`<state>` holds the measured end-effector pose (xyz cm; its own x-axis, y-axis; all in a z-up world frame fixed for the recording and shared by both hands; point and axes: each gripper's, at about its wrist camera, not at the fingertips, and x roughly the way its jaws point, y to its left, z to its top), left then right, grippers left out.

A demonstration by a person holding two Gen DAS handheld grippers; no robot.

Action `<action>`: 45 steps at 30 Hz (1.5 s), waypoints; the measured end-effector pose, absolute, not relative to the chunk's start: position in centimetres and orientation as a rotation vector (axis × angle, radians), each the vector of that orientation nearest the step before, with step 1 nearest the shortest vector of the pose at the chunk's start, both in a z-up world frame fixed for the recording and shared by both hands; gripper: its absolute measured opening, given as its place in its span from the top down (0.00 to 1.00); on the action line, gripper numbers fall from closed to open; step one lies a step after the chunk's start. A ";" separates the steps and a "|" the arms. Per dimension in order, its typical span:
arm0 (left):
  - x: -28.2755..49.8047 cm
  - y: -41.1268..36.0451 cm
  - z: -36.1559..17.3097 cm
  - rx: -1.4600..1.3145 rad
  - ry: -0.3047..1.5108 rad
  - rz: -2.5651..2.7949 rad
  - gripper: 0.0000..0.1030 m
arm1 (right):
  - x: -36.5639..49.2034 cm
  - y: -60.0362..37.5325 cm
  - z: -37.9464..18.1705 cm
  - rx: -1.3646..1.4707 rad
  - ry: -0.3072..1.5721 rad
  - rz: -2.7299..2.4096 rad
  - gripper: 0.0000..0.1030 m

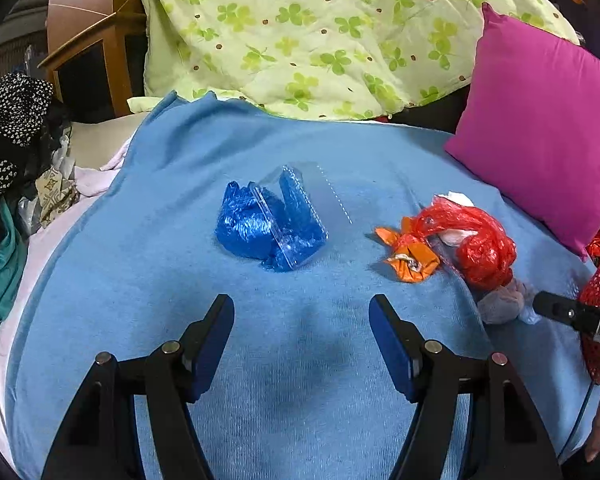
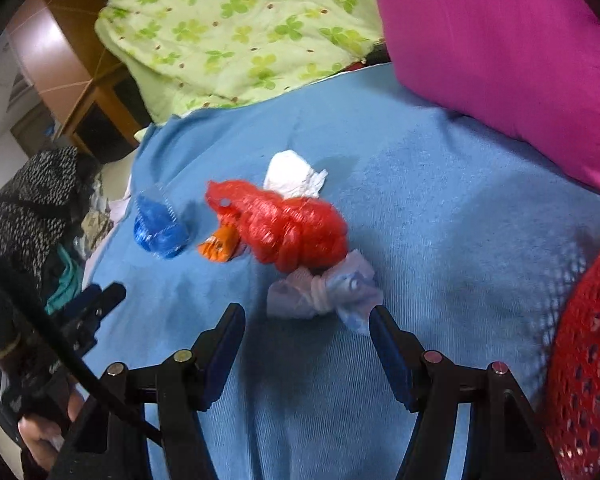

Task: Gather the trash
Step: 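Return both tools to the remaining trash on the blanket, then grasp the clear plastic container with the left tool while the right tool grasps the red bag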

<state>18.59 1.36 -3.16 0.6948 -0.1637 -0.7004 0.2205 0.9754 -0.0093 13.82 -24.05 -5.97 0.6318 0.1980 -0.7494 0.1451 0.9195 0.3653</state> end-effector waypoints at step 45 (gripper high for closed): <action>27.3 1.9 -6.5 -0.231 0.932 -0.216 0.46 | 22.2 -25.1 -7.0 0.487 0.795 0.097 0.31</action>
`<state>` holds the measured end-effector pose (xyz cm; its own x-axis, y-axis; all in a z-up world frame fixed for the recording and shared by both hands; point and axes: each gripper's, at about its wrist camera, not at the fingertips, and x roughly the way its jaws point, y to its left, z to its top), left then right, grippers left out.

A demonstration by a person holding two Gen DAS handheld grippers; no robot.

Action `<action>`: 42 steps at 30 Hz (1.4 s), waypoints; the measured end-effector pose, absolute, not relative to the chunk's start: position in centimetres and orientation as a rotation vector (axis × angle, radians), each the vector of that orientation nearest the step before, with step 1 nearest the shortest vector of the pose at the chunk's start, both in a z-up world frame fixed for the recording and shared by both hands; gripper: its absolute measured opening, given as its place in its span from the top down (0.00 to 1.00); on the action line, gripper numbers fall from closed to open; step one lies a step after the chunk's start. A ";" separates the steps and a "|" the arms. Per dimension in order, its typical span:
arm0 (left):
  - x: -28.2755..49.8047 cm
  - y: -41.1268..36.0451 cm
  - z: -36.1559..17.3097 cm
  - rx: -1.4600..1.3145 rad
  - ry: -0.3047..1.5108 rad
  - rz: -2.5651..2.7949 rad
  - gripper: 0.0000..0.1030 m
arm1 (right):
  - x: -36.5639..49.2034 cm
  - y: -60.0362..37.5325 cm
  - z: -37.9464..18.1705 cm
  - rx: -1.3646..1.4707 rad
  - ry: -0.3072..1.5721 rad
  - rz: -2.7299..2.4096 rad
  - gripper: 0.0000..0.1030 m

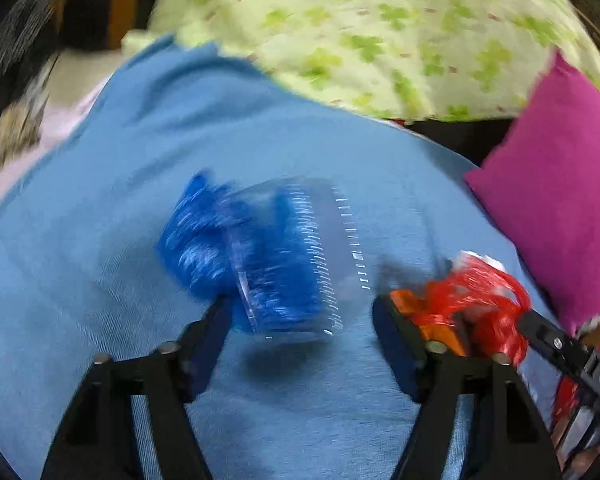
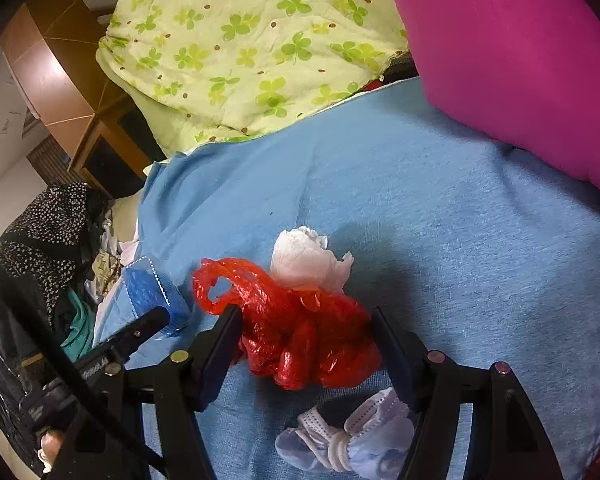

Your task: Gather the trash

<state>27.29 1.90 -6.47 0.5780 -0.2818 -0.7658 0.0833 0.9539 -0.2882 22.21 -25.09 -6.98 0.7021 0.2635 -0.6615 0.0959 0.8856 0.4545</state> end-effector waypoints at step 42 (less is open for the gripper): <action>14.6 5.3 1.0 -0.037 0.767 -0.284 0.45 | 11.9 -21.4 3.8 0.328 0.538 0.141 0.47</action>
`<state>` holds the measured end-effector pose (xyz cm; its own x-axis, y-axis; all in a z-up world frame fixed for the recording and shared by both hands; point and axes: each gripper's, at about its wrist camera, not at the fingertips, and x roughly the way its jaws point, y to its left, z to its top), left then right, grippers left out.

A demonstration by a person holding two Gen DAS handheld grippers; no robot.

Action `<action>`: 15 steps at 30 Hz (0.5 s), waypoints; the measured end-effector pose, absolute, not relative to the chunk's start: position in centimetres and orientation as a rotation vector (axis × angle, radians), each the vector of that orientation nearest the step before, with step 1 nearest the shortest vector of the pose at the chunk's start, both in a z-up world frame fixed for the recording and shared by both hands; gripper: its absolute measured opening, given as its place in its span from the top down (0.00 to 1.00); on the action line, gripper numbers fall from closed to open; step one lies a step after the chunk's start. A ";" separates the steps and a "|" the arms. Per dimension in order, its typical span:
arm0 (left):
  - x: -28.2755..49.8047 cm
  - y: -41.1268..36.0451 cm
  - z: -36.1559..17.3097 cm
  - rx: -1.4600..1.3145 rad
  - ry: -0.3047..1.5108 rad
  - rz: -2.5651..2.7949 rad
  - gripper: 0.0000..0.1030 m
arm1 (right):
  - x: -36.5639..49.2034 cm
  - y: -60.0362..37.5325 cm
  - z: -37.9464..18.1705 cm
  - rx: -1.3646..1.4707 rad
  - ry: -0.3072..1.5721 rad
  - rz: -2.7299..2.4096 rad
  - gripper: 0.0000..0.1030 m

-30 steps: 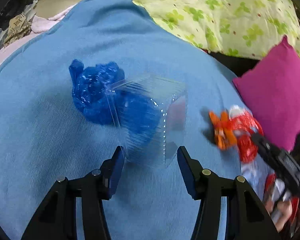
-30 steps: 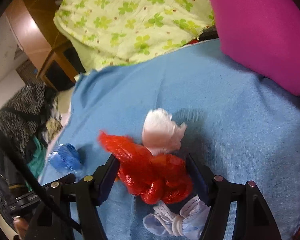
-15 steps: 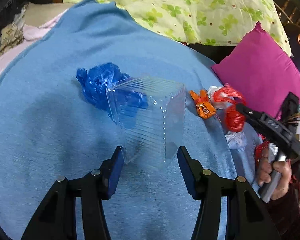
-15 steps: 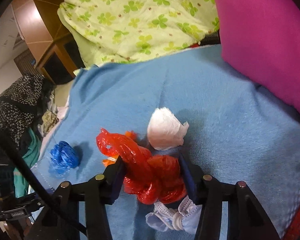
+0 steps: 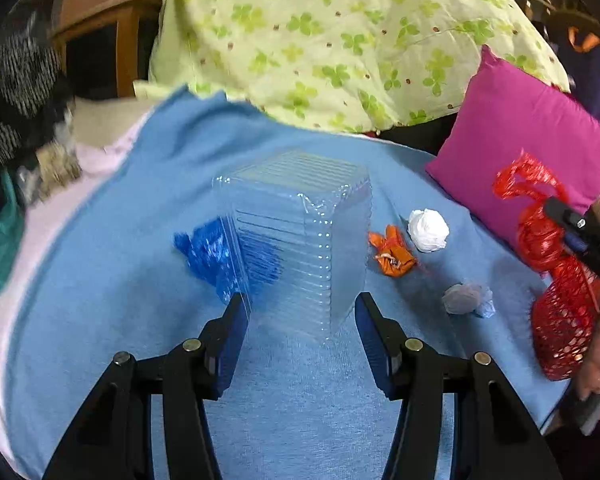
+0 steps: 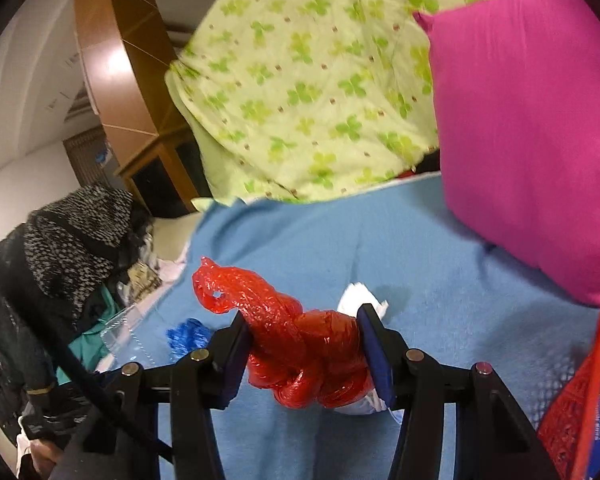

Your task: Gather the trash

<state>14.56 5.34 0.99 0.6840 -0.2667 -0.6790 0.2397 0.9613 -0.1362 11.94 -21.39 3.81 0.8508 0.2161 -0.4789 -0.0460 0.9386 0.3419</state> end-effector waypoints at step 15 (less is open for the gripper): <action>11.8 1.0 1.8 0.154 0.652 -0.209 0.45 | 8.5 -22.8 3.3 0.472 0.555 0.235 0.47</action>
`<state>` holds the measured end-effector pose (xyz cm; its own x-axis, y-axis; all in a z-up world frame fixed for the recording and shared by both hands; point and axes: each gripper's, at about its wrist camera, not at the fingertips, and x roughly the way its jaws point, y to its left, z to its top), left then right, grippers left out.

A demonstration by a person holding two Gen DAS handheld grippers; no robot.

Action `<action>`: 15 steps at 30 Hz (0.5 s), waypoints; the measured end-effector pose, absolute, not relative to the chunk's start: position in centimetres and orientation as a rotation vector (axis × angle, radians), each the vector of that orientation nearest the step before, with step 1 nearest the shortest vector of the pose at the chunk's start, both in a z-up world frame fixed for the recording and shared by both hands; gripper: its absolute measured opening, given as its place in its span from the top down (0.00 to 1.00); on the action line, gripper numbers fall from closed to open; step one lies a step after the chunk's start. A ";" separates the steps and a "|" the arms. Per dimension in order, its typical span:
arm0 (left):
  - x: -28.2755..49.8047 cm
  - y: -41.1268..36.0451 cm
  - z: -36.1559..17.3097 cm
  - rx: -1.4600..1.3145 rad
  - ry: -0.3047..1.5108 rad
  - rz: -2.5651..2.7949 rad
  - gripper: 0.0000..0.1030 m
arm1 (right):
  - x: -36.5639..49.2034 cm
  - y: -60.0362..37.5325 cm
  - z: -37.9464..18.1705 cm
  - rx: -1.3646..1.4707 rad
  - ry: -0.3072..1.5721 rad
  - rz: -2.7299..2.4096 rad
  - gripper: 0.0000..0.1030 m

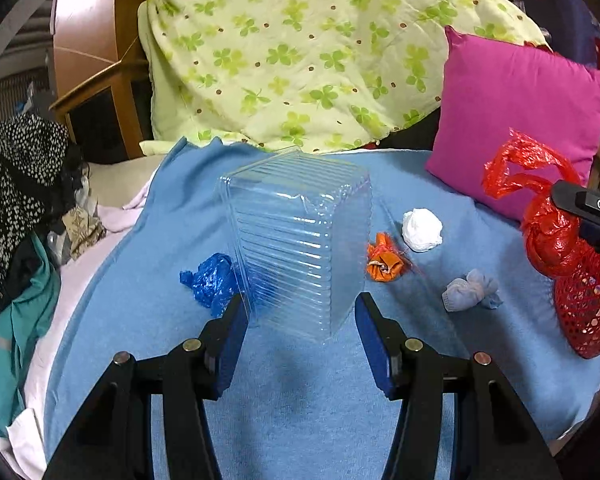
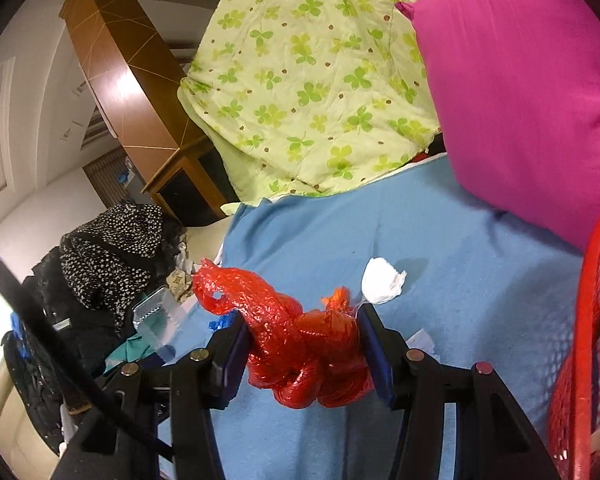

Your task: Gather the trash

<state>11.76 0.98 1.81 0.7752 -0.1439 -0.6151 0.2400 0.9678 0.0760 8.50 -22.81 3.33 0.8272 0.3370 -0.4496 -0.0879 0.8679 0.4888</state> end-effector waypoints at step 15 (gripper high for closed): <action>12.7 -2.1 0.9 0.213 0.667 -0.225 0.45 | 10.1 -23.9 2.1 0.482 0.590 0.188 0.47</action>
<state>12.73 -2.13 0.88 0.7633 -0.1372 -0.6313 0.2732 0.9541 0.1230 10.10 -23.89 2.09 0.8180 0.3043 -0.4882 -0.0340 0.8727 0.4870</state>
